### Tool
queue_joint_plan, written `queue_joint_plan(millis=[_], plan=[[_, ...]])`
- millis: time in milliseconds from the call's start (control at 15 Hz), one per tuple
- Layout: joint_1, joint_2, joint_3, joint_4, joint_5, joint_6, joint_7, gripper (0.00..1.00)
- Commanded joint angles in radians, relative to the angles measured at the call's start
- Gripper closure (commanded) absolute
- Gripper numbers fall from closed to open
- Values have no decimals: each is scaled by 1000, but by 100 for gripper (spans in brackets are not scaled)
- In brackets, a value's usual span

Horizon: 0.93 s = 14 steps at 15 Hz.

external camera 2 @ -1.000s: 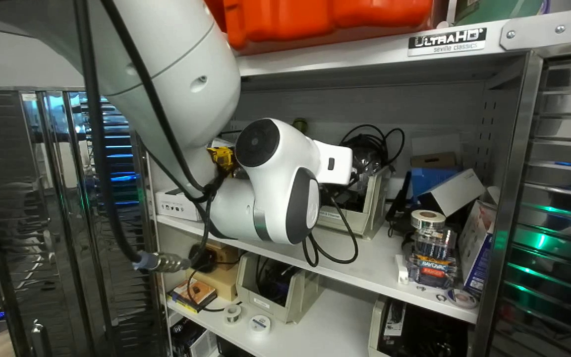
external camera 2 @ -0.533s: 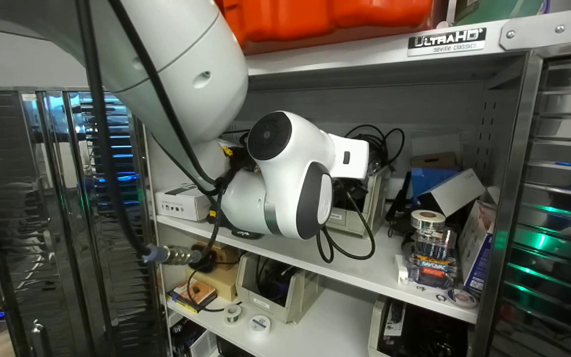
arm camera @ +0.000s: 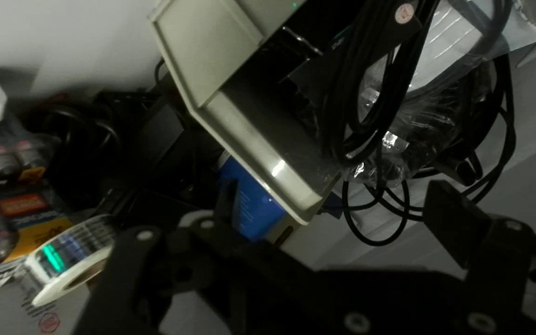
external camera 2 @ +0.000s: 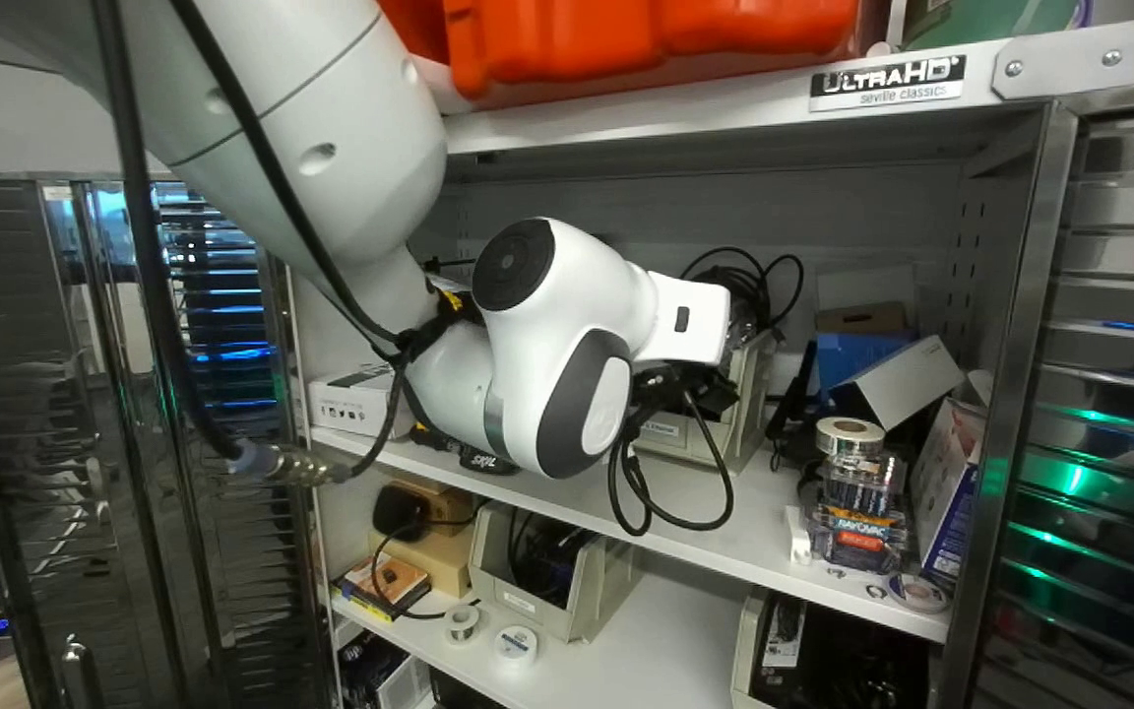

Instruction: Pick up the black cable and put it inside the tool box

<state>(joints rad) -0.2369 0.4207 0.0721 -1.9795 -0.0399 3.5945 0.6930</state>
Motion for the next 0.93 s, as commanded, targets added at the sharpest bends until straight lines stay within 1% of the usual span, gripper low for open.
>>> queue_joint_plan(millis=[0, 200, 267, 533, 667, 733, 800, 867], plan=[[59, -115, -25, -142, 118, -6, -121, 0], [78, -172, -11, -227, 169, -31, -183, 0], [91, -190, -24, -252, 147, -49, -168, 0], [50, -277, 32, -335, 82, -201, -127, 0], [18, -324, 76, -367, 48, -291, -115, 0], [-8, -348, 112, -381, 35, -343, -111, 0], [-43, -366, 167, -387, 34, -396, -114, 0], [-68, -379, 215, -390, 64, -451, -139, 0]])
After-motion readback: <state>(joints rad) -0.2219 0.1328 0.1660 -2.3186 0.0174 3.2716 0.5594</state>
